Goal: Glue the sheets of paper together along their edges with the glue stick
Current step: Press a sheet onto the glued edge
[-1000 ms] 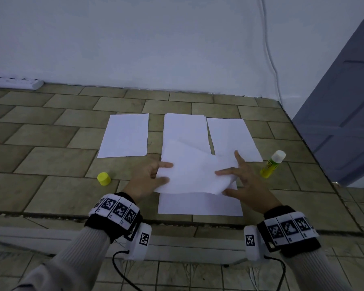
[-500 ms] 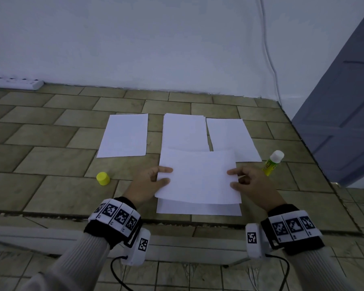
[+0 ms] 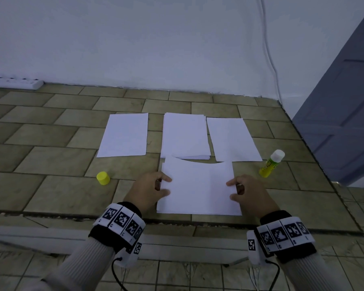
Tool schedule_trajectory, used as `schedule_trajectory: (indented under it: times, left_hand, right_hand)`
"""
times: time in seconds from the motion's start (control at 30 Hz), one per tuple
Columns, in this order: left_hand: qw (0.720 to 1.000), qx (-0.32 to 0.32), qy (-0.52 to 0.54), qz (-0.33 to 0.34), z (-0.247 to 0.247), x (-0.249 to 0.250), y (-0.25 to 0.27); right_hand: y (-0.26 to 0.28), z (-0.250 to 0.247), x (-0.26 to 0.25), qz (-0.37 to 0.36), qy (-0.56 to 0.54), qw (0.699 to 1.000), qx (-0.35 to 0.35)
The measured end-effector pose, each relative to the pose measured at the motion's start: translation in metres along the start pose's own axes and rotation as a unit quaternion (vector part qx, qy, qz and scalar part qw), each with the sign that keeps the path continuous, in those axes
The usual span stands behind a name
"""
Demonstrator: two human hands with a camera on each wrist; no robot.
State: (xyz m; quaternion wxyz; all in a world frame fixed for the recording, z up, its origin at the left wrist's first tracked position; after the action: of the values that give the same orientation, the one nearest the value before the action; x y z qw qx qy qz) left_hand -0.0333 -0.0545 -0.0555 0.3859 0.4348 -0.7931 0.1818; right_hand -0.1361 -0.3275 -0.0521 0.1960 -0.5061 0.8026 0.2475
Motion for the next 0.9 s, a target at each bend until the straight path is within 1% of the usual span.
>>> schedule_trajectory:
  times: [0.17,0.5,0.9]
  left_hand:
    - [1.0,0.008,0.004,-0.001,0.0001,-0.0013,0.0009]
    - [1.0,0.011,-0.011,-0.011,-0.0002,-0.0011,0.0024]
    - [1.0,0.016,-0.013,-0.005,0.0006,-0.0013,0.0035]
  right_hand:
    - [-0.0007,-0.0018,-0.0011,-0.006,0.021,1.0,-0.01]
    - [0.0017,-0.0079,-0.0016,0.001,-0.002,1.0,-0.028]
    - [0.0035,-0.0092,-0.0007,0.008,-0.02,0.999,-0.031]
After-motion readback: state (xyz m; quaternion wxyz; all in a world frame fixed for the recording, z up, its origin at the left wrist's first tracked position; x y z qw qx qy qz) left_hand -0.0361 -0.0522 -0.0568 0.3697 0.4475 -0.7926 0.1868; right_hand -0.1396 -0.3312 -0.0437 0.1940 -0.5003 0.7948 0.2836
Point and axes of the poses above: each hand's wrist, its own y-axis away from the middle knuckle, its own z-axis out of the palm, x = y × z, the point moved 2 cm from there along -y, towards the middle knuckle, and after that the axes turned 8 degrees about z, right-handed, at the moved point
